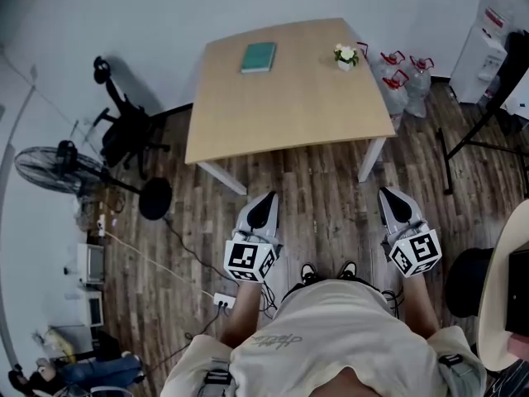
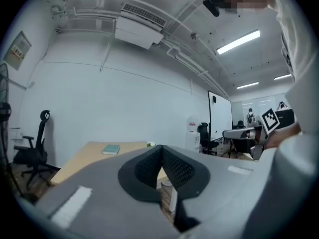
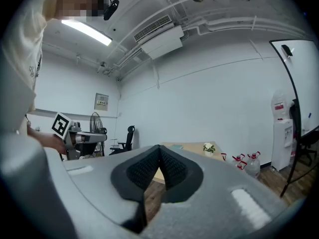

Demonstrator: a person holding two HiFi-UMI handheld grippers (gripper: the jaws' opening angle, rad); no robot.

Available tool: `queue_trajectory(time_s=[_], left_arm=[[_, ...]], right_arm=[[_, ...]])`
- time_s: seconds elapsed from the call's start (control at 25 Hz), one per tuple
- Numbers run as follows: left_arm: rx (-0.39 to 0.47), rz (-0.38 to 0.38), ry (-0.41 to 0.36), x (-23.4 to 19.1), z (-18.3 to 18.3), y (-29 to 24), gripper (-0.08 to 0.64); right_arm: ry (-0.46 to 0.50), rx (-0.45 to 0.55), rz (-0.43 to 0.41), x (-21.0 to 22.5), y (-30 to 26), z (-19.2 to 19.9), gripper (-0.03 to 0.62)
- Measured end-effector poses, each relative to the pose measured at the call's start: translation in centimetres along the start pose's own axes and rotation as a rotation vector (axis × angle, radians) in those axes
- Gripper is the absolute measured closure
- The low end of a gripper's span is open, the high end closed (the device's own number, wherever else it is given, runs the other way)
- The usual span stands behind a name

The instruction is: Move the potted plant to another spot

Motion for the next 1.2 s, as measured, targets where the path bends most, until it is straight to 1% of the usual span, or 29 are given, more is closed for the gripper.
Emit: queue_trajectory(time_s=[0.4,0.52,0.56,0.6,0.64,0.68,0.8,1.0,1.12,1.2], left_arm=[[-0.022,-0.001,-0.011,1.7,-0.4,-1.7,0.541],[-0.03,0.001,-0.014,2.5,-0.4,-2.3,0.541],[-0.033,0.002,-0.015,2.7,-0.4,-2.5,0.54],[-0.036,0.002,-0.015,2.9,-0.4,-2.6,0.541],[-0.039,0.002,-0.015,3.2,-0.3,-2.8,0.54],[-0.042,0.002,-0.014,3.4,-0.3,-2.9,0.541],[-0.054,0.003,-0.013,3.8,-0.2,-3.5,0.541],[-0.074,0.007,-0.015,5.0,-0.1,-4.4,0.54],[-0.09,0.02,-0.019,6.2,-0.1,-5.2,0.541],[-0.099,0.014,-0.011,7.0,0.0,-5.7,0.54]], right_arm=[[-0.003,-0.001,-0.03,1.8,0.0,-0.1,0.589],[0.015,0.022,0.001,3.0,0.3,-0.4,0.588],[0.026,0.029,0.009,3.3,0.4,-0.5,0.491],[0.034,0.031,0.009,3.6,0.4,-0.5,0.322],[0.039,0.032,0.008,3.9,0.4,-0.5,0.251],[0.044,0.032,0.009,4.2,0.4,-0.5,0.237],[0.051,0.034,0.019,5.0,0.5,-0.5,0.233],[0.018,0.037,0.027,6.7,1.4,-0.1,0.249],[0.011,0.023,0.013,7.4,1.7,0.2,0.264],[0.001,0.015,0.003,7.9,2.0,0.7,0.27]])
Point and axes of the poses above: the fingertips, and each gripper's own axes: y backward along the fingers, x to its right, z out of its underside, the point moved 6 cm from there along y, backward along the fingers, and after that the axes turned 7 degrees about -y, right-handed, at the moved point
